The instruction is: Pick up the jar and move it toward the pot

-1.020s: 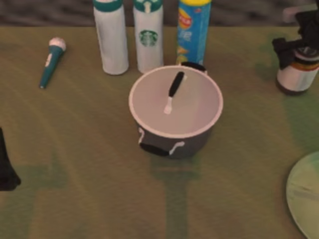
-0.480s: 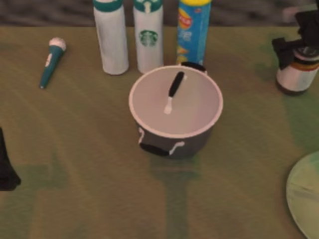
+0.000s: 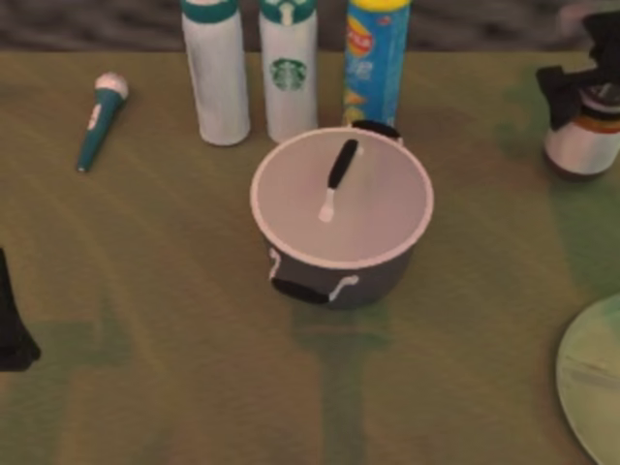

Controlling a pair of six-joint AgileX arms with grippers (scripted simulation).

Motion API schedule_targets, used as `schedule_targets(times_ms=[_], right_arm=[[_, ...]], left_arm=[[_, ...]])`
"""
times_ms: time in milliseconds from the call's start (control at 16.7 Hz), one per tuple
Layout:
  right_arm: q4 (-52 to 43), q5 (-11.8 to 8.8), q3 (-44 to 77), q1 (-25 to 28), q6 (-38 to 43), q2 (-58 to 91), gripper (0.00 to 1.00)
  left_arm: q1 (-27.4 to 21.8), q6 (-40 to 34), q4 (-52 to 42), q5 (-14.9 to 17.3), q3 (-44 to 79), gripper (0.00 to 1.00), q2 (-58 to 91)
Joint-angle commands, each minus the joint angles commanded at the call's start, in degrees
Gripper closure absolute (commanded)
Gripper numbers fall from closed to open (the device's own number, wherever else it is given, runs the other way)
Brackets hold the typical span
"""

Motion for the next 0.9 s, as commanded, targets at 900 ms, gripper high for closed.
schedule_targets(times_ms=[900], right_arm=[[0.56,0.03,-25.37,1.08,1.14,-24.65,1.00]], left_arm=[[0.00,0.00,0.00,0.00,0.00,0.00,0.00]])
